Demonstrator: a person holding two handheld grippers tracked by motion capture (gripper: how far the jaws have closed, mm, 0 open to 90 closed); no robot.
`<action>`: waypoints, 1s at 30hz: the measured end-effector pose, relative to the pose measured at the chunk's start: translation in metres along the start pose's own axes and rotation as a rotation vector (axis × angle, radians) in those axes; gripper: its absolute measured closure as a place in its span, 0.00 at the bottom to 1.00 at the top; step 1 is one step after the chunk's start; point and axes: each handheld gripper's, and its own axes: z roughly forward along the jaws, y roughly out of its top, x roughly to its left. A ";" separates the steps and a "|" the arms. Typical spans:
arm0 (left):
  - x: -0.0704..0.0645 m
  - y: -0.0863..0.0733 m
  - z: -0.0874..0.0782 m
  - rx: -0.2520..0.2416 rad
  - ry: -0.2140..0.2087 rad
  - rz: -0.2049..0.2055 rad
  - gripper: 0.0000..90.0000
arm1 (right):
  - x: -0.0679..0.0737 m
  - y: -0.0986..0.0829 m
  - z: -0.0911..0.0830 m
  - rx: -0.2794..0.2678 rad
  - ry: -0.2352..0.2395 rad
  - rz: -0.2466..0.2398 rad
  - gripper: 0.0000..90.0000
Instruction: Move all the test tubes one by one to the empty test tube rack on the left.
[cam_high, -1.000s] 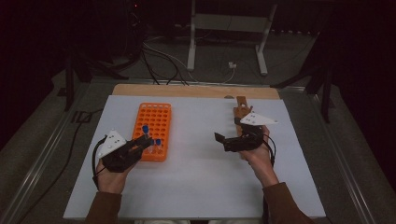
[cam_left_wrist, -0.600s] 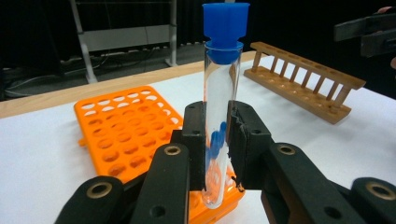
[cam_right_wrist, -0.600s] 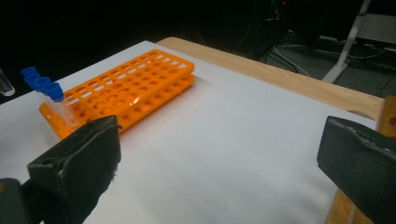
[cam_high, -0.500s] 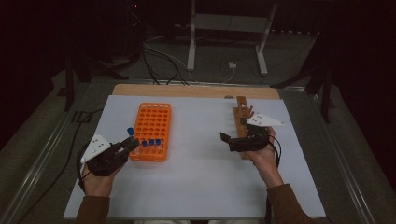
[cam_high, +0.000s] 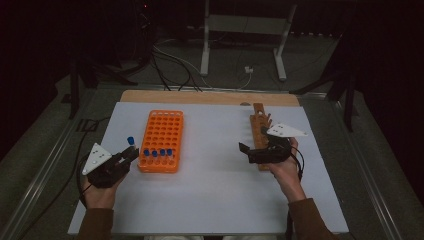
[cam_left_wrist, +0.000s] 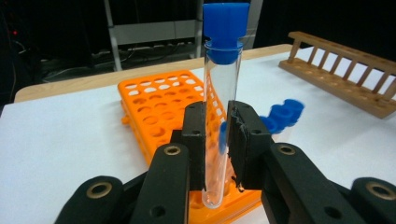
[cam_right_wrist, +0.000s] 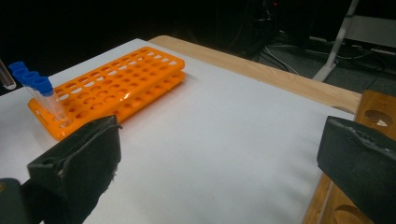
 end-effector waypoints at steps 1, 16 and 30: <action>0.001 -0.001 0.002 0.005 0.006 0.000 0.87 | 0.000 0.000 -0.001 -0.002 -0.001 0.002 0.00; 0.003 -0.014 0.022 0.038 0.041 0.007 0.87 | -0.004 -0.004 -0.006 -0.010 -0.005 0.017 0.00; 0.002 -0.018 0.025 0.030 0.032 0.018 0.87 | -0.003 -0.008 -0.006 -0.006 -0.002 0.026 0.00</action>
